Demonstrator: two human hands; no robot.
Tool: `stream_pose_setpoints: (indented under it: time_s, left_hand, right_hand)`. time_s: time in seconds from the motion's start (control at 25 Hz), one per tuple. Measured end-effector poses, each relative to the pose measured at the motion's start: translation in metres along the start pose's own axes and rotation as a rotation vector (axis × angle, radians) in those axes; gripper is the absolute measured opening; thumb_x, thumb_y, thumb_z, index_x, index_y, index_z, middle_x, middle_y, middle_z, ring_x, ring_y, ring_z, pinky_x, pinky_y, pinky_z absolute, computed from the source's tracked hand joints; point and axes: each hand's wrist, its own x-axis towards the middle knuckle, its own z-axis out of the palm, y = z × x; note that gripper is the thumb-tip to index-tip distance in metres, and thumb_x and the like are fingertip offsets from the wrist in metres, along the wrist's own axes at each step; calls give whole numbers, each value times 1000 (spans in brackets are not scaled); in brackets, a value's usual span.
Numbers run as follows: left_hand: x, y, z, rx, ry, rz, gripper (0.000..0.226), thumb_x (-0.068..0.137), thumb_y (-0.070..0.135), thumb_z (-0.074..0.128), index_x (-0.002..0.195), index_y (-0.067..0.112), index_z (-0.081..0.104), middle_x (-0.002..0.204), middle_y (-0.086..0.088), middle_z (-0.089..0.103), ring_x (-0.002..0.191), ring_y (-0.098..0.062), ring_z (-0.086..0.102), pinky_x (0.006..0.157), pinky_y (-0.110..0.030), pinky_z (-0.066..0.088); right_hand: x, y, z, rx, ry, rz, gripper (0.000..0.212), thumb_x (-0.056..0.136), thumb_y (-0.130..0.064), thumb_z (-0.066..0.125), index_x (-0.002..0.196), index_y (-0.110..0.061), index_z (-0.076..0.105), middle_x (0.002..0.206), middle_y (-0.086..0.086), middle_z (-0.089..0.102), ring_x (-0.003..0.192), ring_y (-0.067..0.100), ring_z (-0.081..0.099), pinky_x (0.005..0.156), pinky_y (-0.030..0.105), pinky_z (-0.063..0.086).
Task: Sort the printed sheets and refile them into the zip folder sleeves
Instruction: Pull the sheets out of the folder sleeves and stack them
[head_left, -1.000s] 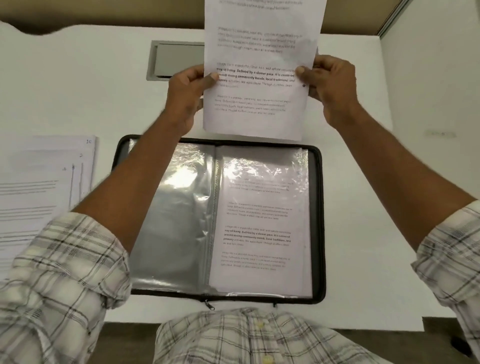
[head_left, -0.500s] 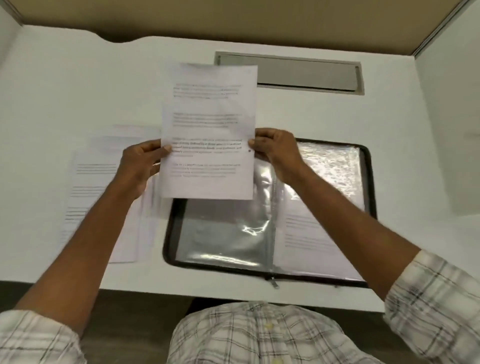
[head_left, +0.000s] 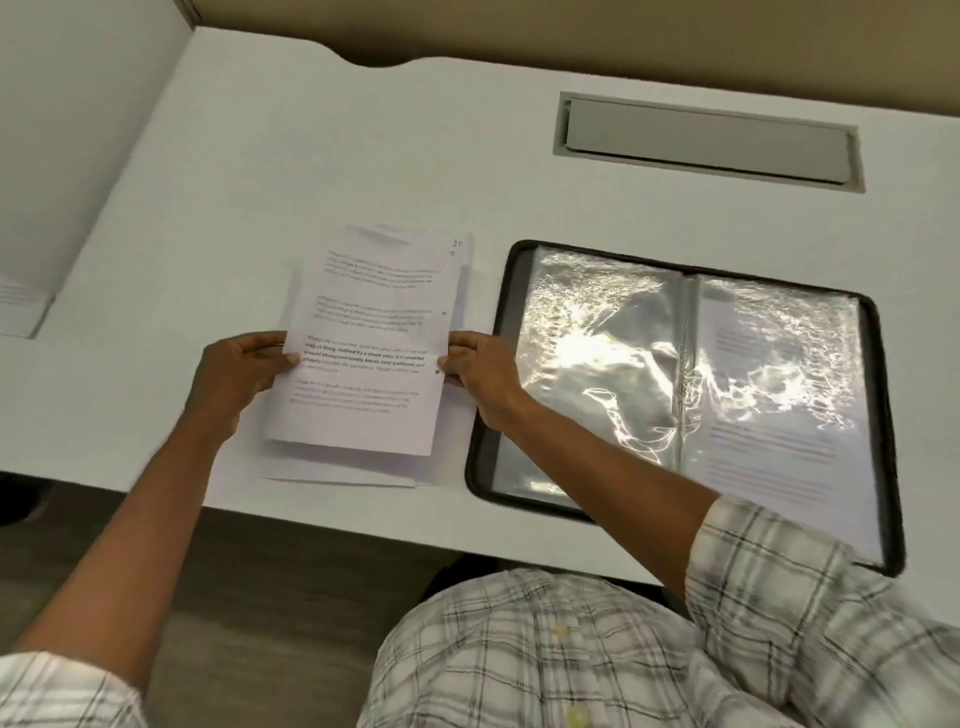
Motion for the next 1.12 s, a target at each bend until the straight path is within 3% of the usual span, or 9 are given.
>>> stream_pose_setpoints:
  time_s: [0.2, 0.36, 0.44, 0.56, 0.68, 0.76, 0.88, 1.0, 1.12]
  left_hand:
    - [11, -18, -10, 192, 10, 49, 46, 80, 10, 87, 122, 17, 70, 116, -9, 75, 110, -31, 71, 101, -47, 55]
    - [6, -21, 7, 525, 126, 141, 82, 74, 15, 93, 145, 9, 53, 143, -17, 55, 123, -36, 59, 109, -49, 46]
    - [-3, -20, 26, 534, 218, 246, 80, 79, 19, 90, 148, 10, 50, 145, -17, 49, 126, -36, 54, 109, -51, 44]
    - [-32, -5, 88, 451, 113, 465, 59, 90, 21, 80, 143, 13, 55, 137, -9, 58, 119, -26, 57, 103, -43, 48]
    - [-80, 18, 184, 412, -114, 580, 48, 97, 24, 72, 143, 19, 56, 136, 6, 57, 123, -8, 52, 107, -29, 41]
    - [-114, 29, 256, 389, -251, 658, 43, 99, 25, 69, 140, 21, 59, 138, 11, 57, 126, -6, 51, 109, -27, 40]
    - [-145, 22, 347, 522, -445, 823, 44, 95, 24, 71, 138, 17, 61, 143, 0, 60, 135, -20, 50, 116, -42, 39]
    - [-149, 18, 389, 611, -417, 770, 37, 93, 30, 73, 128, 17, 68, 136, -2, 64, 132, -24, 51, 114, -42, 40]
    - [-165, 40, 397, 479, -372, 576, 35, 100, 46, 62, 124, 21, 70, 126, 4, 65, 119, -14, 57, 110, -40, 44]
  right_hand:
    - [3, 6, 8, -80, -17, -56, 43, 91, 10, 62, 132, 0, 61, 122, 14, 71, 105, 21, 70, 89, 28, 60]
    - [-17, 1, -26, -205, 47, -149, 50, 96, -1, 63, 145, -8, 53, 138, 7, 63, 125, 17, 61, 106, 29, 50]
    - [-35, -1, -65, -299, 165, -257, 47, 98, -2, 61, 144, -11, 55, 138, 5, 64, 125, 15, 61, 107, 26, 48]
    - [-66, 22, -148, -609, 516, -392, 39, 104, -18, 54, 142, -15, 57, 143, 4, 60, 132, 22, 57, 116, 34, 40]
    - [-98, 69, -232, -999, 808, -90, 59, 109, -42, 33, 161, -15, 26, 170, 8, 15, 158, 28, 10, 123, 60, 6]
    - [-119, 94, -273, -1076, 899, 85, 65, 109, -47, 24, 164, -16, 10, 171, 11, -4, 158, 30, -4, 119, 72, 6]
    - [-141, 104, -301, -1003, 878, 22, 64, 109, -27, 38, 164, -22, 5, 168, 16, -17, 156, 37, -13, 119, 70, 14]
    - [-154, 87, -301, -702, 831, -336, 86, 94, 17, 48, 164, -22, 15, 168, 8, -25, 157, 24, -16, 128, 32, 15]
    - [-163, 62, -298, -226, 643, -365, 103, 88, 16, 63, 163, -35, 12, 170, -8, -16, 158, 15, 6, 112, 29, 44]
